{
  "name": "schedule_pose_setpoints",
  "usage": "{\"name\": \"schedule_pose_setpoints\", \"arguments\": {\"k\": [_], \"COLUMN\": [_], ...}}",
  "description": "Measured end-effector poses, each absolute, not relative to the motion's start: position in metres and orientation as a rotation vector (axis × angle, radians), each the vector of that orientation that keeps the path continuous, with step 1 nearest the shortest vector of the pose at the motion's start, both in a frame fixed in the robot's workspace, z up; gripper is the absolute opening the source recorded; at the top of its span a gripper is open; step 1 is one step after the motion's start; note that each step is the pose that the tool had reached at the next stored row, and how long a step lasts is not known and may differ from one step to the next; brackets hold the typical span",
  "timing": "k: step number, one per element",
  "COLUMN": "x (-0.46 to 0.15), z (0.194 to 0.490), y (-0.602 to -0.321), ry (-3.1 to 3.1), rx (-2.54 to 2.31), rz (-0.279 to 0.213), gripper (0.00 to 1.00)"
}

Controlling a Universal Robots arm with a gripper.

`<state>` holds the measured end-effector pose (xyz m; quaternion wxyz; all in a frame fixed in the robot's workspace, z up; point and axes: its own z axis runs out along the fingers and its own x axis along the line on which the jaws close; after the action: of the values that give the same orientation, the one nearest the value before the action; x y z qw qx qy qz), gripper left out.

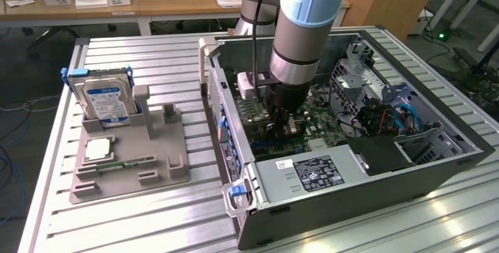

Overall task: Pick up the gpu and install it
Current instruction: 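Insert the gpu into the slot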

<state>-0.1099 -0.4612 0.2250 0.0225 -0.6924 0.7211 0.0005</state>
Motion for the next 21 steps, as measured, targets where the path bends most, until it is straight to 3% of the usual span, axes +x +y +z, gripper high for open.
{"name": "schedule_pose_setpoints", "arguments": {"k": [21], "x": [-0.1125], "z": [0.217], "y": [-0.4612], "ry": [2.232], "rx": [-2.146], "rz": [0.001], "gripper": [0.28]}}
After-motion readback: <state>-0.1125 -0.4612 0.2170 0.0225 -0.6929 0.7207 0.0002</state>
